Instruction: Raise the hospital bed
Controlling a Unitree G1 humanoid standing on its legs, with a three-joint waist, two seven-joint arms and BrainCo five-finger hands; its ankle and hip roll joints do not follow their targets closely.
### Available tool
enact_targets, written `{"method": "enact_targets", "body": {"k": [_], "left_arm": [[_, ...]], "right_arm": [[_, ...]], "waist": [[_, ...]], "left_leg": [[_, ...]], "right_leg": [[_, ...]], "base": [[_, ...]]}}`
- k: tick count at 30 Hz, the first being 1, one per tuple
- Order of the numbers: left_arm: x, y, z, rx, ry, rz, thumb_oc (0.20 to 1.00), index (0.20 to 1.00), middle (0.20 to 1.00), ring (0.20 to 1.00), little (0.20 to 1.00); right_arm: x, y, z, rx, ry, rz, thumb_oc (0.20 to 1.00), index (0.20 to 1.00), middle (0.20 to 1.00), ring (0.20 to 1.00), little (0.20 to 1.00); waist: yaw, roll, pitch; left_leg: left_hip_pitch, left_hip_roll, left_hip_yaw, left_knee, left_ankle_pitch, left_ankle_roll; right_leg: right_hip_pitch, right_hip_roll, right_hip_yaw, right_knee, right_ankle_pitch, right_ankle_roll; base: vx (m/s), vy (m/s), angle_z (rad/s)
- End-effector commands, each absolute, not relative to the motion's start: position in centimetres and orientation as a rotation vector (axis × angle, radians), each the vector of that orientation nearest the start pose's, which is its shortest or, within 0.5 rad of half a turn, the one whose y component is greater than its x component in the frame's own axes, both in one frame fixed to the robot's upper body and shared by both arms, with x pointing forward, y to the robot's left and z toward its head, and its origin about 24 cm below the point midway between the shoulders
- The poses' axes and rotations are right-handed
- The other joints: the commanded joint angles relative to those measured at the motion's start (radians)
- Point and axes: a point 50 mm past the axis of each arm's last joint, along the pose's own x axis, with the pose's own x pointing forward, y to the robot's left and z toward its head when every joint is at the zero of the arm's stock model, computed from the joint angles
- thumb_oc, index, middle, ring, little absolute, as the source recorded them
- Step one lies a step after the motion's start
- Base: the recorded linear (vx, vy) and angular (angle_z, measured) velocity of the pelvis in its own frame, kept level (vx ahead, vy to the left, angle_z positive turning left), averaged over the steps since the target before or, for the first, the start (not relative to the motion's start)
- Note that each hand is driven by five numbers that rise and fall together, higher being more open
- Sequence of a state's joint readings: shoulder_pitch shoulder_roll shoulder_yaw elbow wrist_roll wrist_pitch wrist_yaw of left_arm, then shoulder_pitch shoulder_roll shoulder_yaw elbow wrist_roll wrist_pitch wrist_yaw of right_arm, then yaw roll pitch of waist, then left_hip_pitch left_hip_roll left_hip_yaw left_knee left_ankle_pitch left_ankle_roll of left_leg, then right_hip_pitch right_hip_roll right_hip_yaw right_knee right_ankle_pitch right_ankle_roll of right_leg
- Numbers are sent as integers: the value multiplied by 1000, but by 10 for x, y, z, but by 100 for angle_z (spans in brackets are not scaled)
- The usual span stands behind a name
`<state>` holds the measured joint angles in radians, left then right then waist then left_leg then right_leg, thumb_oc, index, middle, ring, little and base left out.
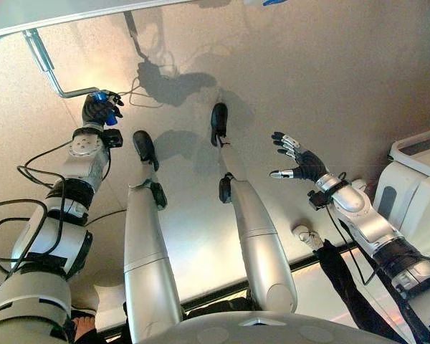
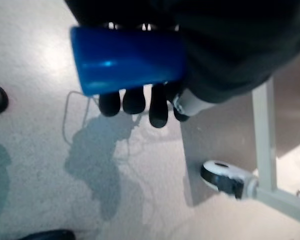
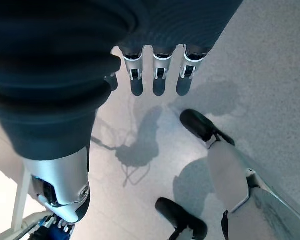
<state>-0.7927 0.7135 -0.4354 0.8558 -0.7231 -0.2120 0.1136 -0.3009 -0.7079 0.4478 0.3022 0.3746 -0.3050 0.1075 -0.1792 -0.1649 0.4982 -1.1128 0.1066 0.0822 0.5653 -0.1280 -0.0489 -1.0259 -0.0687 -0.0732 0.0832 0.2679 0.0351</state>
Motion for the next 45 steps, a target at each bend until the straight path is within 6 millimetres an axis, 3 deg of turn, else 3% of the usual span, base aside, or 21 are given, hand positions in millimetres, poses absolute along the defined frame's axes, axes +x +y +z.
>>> {"method": "enact_targets", "body": {"k": [1,10,16,22,34,45], "left_arm": [[376,233,184,201,-306,-20,200,200,200,200,200],[359,196,213,165,-450,-250,200,200,200,200,200],[343,188,213,133,-471,-348,200,200,200,200,200],[319,192,206,88,-469,-414,200,200,200,200,200],[270,228,181,24,-399,-405,200,200,200,200,200],[245,247,163,26,-315,-368,200,200,200,200,200]], "right_arm": [[293,-206,81,-422,-115,431,1000,1000,1000,1000,1000],[289,-213,79,-442,-101,415,1000,1000,1000,1000,1000],[285,-219,75,-449,-84,395,1000,1000,1000,1000,1000],[277,-228,66,-447,-50,363,1000,1000,1000,1000,1000],[262,-241,53,-437,-5,323,1000,1000,1000,1000,1000],[255,-247,47,-446,22,324,1000,1000,1000,1000,1000]], "waist": [[8,7,10],[16,28,15],[24,42,15],[40,59,9],[81,87,-5],[111,95,-12]], "left_leg": [[121,-38,25,-170,57,33],[160,-39,24,-220,94,18],[193,-45,18,-261,123,8],[219,-51,11,-290,144,2],[227,-62,1,-300,153,5],[238,-68,-12,-319,165,6]], "right_leg": [[41,9,1,135,-132,94],[66,9,-14,130,-132,89],[89,7,-27,122,-134,88],[109,4,-38,124,-138,84],[120,-8,-51,131,-145,85],[137,-21,-68,123,-146,90]], "base": [[-28,-62,-2],[-27,-68,1],[-26,-76,6],[-14,-65,6],[0,-7,2],[1,4,4]]}}
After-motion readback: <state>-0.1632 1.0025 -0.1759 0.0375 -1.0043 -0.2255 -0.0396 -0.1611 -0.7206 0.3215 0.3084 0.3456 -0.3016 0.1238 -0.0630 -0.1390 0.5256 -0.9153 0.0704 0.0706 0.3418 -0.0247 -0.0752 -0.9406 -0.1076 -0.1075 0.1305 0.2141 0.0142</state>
